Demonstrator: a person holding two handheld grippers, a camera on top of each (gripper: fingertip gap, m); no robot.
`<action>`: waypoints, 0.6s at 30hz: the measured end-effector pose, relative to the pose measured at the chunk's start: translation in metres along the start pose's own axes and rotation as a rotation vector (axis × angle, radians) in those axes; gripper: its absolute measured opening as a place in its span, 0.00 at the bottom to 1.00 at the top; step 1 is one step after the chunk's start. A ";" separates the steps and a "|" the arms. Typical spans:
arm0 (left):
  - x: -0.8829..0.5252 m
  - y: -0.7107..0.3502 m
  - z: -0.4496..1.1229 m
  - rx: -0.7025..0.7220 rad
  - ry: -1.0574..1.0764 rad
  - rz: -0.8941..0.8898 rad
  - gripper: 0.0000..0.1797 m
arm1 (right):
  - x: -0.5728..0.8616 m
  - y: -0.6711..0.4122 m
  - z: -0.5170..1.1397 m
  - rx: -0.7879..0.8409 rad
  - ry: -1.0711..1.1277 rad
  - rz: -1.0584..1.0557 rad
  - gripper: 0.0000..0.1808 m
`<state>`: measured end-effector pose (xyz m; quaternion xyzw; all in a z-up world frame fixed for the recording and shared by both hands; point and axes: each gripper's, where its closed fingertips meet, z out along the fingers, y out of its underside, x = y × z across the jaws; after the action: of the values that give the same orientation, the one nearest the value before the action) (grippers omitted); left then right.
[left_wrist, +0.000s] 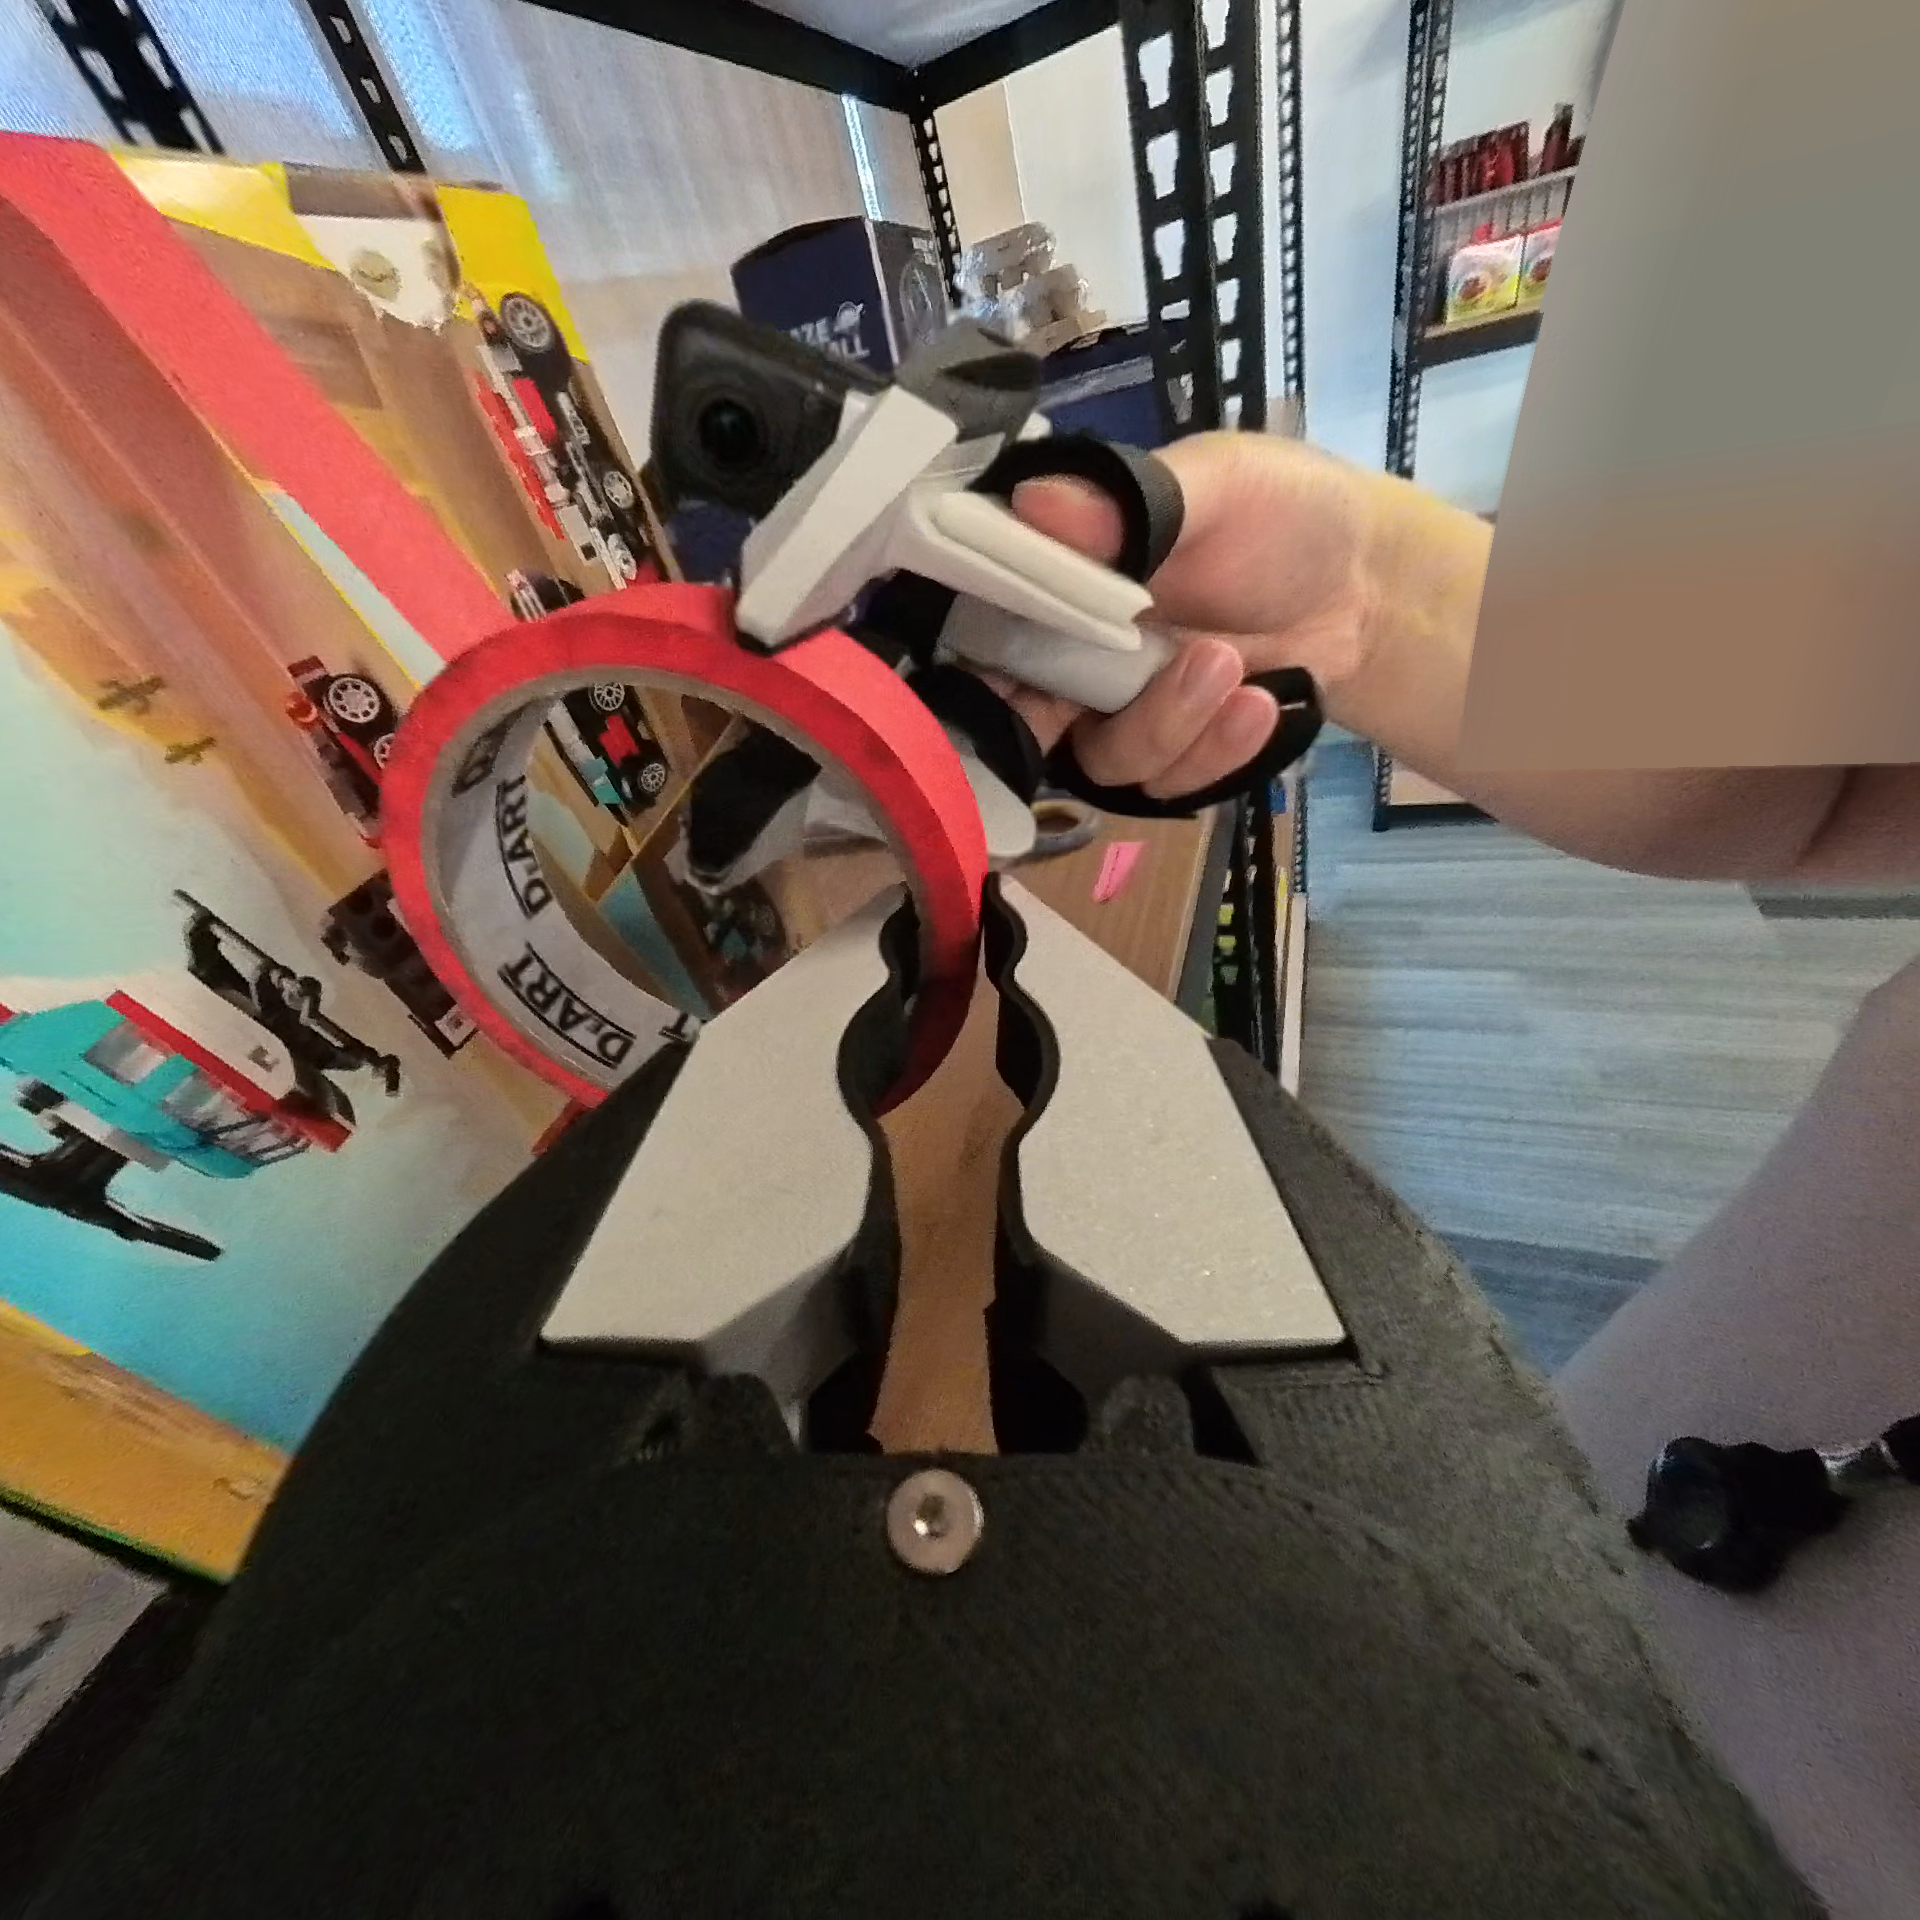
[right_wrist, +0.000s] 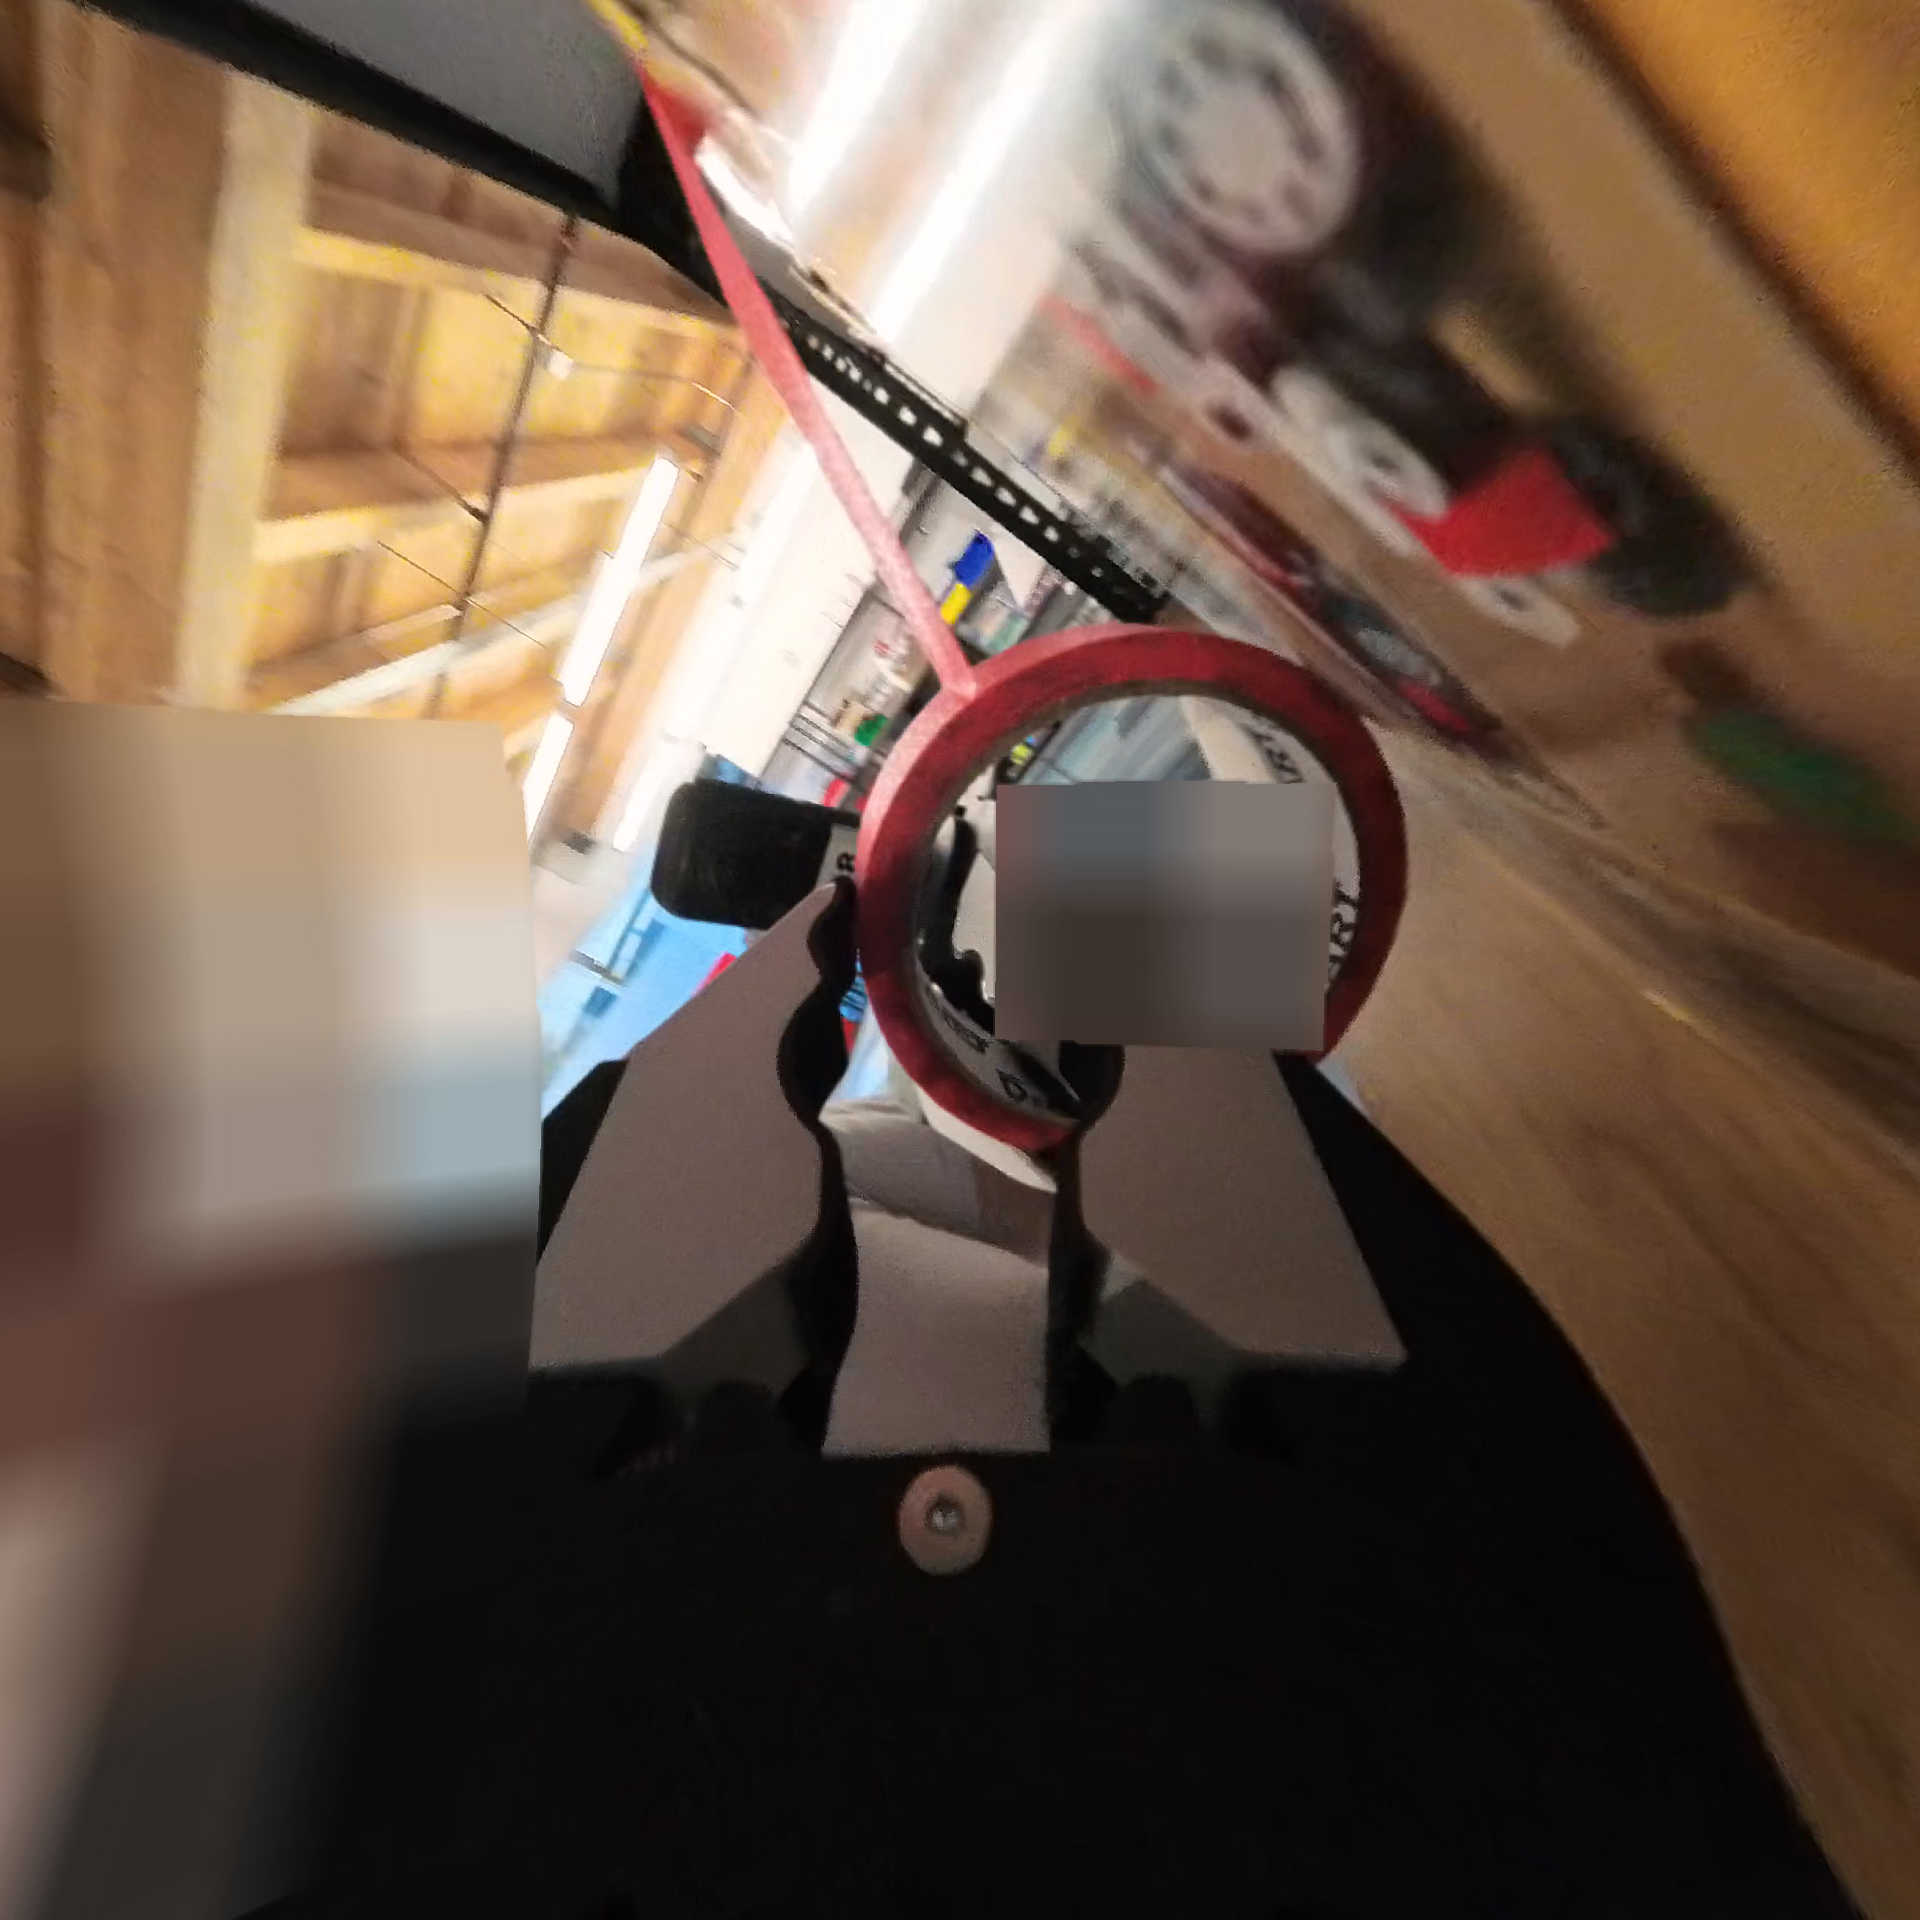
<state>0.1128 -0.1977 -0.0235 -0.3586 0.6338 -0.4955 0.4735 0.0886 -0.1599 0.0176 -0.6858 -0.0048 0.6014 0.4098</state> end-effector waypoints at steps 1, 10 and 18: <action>0.002 -0.001 0.000 0.008 0.016 -0.016 0.04 | 0.000 0.000 -0.004 -0.011 0.027 -0.035 0.20; 0.003 -0.004 -0.001 0.038 0.135 -0.118 0.04 | -0.051 -0.029 -0.040 -0.050 0.265 -0.590 0.18; 0.001 -0.007 -0.002 0.099 0.242 -0.263 0.05 | -0.066 -0.079 -0.063 0.017 0.501 -1.040 0.20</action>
<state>0.1102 -0.1998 -0.0173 -0.3523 0.6086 -0.6231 0.3422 0.1616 -0.1753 0.1128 -0.7115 -0.2390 0.1402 0.6458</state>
